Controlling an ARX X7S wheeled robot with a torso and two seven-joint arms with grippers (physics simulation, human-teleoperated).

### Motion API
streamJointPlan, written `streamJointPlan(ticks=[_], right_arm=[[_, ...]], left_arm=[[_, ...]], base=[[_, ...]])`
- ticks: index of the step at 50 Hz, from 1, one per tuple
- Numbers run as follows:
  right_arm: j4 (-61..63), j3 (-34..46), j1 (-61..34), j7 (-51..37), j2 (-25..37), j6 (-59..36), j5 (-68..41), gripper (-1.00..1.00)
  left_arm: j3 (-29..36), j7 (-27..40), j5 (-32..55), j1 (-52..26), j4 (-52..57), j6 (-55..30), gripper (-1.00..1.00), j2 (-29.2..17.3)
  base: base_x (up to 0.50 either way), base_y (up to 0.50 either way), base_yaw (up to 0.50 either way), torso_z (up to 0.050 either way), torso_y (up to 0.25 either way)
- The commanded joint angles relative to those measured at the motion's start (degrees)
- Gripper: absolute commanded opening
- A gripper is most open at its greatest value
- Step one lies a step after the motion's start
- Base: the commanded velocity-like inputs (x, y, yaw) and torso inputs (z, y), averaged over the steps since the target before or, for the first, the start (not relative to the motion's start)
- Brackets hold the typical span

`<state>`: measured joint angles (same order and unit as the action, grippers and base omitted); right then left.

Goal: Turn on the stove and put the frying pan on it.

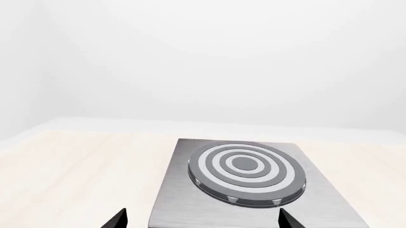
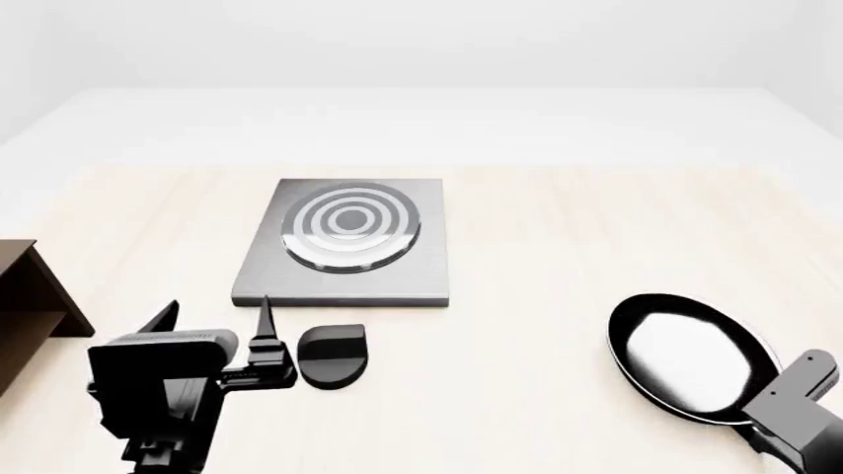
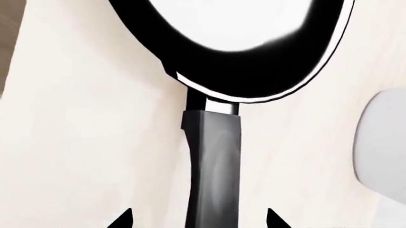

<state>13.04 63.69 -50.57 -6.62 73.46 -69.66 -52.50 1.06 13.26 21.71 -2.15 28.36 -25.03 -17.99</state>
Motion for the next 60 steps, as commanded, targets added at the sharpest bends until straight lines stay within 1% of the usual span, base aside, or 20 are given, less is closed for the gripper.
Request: streamJointPlan(ticks=[1, 13, 26, 27, 35, 44, 60], right_arm=[[-1.6, 0.4, 0.8, -0.2, -0.3, 1.5, 0.8, 1.0], [-2.4, 0.5, 1.9, -1.2, -0.5, 4.7, 2.3, 1.0], [-6.0, 0.2, 4.6, -3.3, -1.2, 10.3, 3.3, 1.0], [-5.9, 0.3, 4.7, -3.3, -1.1, 10.9, 3.7, -1.0], [-5.5, -0.2, 4.8, -3.7, -0.6, 11.9, 3.5, -1.0], [-2.6, -1.2, 1.9, -3.2, 0.4, 10.1, 4.5, -1.0], [4.2, -3.5, -4.9, 0.3, 2.5, 3.7, 4.3, -1.0]], left_arm=[[0.3, 0.2, 0.0, -0.1, -0.1, 0.1, 1.0, -0.2], [0.6, 0.6, 0.2, -0.2, 0.3, -0.1, 1.0, -0.5], [0.9, 0.9, 0.2, -0.3, 0.3, -0.1, 1.0, -0.7], [0.9, 1.0, 0.2, -0.3, 0.3, -0.1, 1.0, -0.7], [1.0, 1.1, 0.3, -0.1, 0.2, 0.2, 1.0, -0.8], [1.0, 1.3, 0.6, 0.1, 0.5, 0.3, 1.0, -1.0], [0.9, 1.7, 1.0, 0.2, 1.2, 0.2, 1.0, -1.3]], base=[[0.0, 0.0, 0.0, 0.0, 0.0], [0.0, 0.0, 0.0, 0.0, 0.0], [0.0, 0.0, 0.0, 0.0, 0.0], [0.0, 0.0, 0.0, 0.0, 0.0], [0.0, 0.0, 0.0, 0.0, 0.0], [0.0, 0.0, 0.0, 0.0, 0.0], [0.0, 0.0, 0.0, 0.0, 0.0]])
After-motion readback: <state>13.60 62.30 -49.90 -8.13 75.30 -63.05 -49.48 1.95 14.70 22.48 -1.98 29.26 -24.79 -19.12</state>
